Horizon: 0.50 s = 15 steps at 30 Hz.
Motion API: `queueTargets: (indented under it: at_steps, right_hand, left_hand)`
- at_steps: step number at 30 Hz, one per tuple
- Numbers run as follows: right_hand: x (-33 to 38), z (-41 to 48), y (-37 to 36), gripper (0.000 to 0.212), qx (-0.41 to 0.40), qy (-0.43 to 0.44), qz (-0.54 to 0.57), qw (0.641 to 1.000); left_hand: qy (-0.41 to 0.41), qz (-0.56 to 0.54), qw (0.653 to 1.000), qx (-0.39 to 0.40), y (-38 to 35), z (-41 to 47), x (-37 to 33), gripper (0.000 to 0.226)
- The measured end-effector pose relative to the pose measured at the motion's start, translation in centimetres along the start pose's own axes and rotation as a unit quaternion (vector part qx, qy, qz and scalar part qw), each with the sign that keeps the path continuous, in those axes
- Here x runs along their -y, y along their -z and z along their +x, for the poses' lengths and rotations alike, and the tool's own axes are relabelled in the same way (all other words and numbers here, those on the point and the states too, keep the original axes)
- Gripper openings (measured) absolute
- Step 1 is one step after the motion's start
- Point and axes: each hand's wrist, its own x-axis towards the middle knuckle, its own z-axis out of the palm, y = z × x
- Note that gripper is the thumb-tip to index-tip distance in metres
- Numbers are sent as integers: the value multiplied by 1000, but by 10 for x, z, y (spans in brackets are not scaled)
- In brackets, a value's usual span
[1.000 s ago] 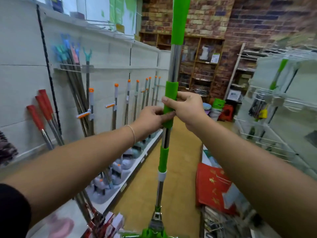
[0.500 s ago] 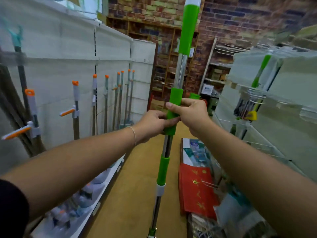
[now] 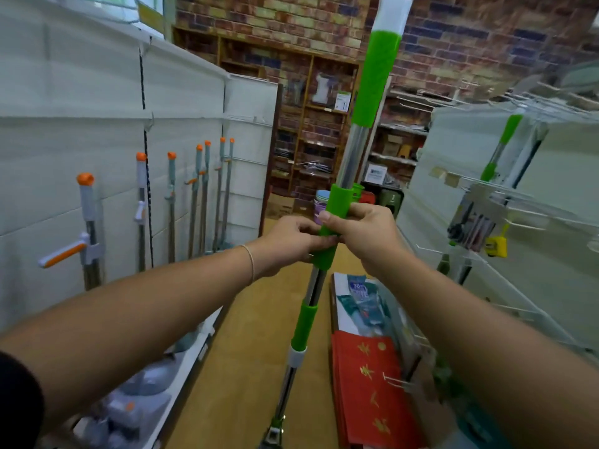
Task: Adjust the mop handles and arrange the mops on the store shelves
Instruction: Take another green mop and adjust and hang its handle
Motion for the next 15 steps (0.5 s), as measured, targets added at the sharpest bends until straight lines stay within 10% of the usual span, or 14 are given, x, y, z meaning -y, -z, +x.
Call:
queueTargets:
  at_steps: [15]
  right_hand:
    - [-101,204,-7,16,32,-19,16,999]
  left_hand:
    - [-68,10,996,-58,41,222,9,20]
